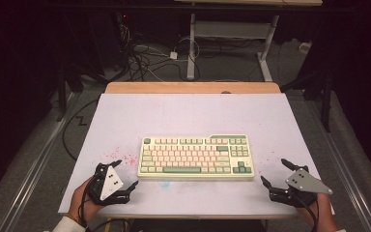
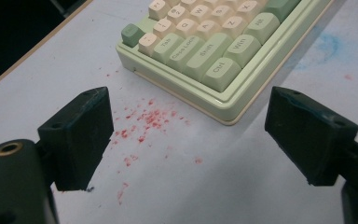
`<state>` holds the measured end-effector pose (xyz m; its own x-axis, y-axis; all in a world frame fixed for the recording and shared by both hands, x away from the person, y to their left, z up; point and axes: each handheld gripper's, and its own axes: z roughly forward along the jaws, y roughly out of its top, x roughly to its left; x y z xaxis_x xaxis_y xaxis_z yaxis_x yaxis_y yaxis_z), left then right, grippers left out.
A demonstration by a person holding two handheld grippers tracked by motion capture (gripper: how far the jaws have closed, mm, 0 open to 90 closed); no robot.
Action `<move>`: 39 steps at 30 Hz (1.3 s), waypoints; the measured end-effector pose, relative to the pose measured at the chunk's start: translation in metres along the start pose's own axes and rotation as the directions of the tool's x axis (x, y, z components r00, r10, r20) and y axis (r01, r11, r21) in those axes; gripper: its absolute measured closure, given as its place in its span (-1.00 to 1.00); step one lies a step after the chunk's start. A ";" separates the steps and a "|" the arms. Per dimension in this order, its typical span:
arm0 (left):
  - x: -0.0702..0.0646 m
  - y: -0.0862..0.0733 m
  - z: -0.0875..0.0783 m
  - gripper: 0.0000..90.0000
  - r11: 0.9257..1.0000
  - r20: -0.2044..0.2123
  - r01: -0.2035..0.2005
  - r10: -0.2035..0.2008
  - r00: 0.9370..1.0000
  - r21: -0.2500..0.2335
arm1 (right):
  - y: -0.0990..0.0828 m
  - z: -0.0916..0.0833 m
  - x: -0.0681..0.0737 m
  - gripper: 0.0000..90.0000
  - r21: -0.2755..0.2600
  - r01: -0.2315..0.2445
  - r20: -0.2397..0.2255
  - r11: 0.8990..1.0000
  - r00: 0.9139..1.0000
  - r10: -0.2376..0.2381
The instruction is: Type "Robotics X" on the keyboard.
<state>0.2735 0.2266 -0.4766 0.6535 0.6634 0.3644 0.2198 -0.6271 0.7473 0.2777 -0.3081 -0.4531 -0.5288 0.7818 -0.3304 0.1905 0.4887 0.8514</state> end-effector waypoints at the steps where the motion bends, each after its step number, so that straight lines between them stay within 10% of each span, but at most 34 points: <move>1: 0.000 -0.001 -0.001 -0.67 1.000 0.002 0.000 0.000 1.000 0.003 | 0.001 0.000 0.001 -0.64 -0.004 0.001 -0.001 1.000 1.000 -0.001; 39: -0.005 0.001 0.000 -0.67 1.000 0.029 -0.007 0.008 1.000 -0.007 | 0.003 0.005 0.007 -0.64 0.012 0.022 -0.026 1.000 0.999 -0.022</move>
<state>0.2703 0.2222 -0.4774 0.6760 0.6464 0.3538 0.2096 -0.6290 0.7486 0.2781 -0.2992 -0.4553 -0.5544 0.7603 -0.3384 0.1883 0.5106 0.8389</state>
